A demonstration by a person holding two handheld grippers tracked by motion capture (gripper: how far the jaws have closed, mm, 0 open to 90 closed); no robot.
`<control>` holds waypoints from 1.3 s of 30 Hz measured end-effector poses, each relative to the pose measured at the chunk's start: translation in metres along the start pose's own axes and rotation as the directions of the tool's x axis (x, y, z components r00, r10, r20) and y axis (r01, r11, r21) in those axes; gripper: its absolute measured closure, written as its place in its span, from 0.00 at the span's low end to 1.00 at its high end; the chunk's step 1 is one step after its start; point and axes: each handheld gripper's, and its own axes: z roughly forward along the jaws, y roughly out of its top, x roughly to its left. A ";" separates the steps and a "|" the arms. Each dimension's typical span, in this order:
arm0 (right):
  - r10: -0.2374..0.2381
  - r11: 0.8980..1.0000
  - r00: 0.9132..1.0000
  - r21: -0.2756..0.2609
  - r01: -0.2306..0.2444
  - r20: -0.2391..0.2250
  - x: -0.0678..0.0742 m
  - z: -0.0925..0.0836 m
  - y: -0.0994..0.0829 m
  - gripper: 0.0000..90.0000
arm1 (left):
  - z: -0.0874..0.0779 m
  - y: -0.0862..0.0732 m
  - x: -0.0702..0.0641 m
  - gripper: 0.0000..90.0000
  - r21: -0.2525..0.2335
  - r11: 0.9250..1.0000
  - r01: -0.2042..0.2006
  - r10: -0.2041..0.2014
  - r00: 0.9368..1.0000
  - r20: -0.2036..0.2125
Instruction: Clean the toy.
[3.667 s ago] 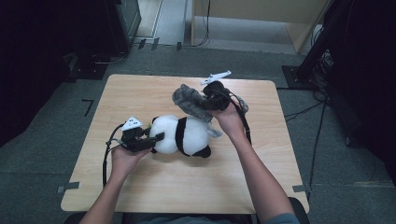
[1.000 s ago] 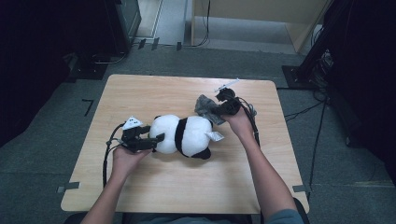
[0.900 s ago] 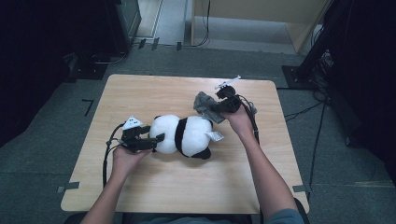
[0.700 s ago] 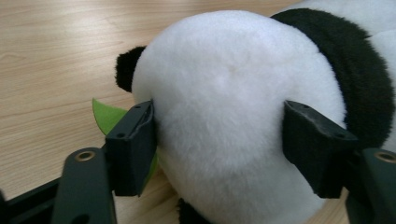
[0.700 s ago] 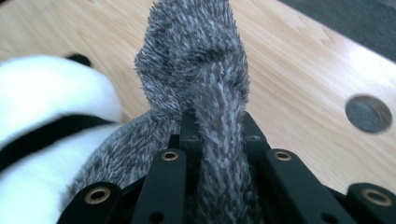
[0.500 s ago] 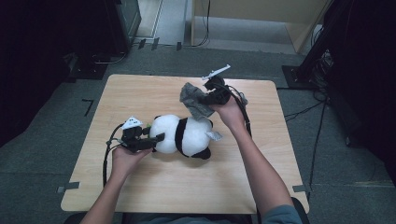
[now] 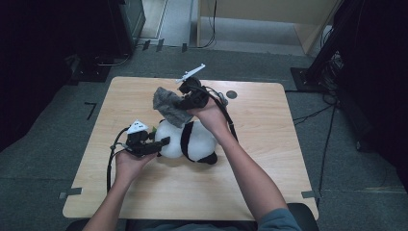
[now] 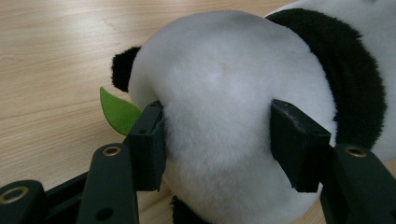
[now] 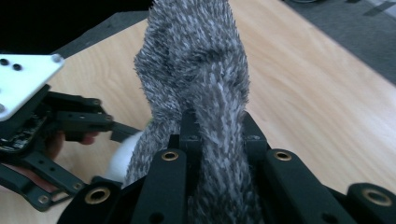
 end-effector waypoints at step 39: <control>0.179 0.977 0.975 0.091 -0.191 0.129 -0.082 -0.003 -0.090 0.85 | 0.001 0.000 -0.001 0.50 0.006 1.000 0.012 -0.012 1.000 -0.004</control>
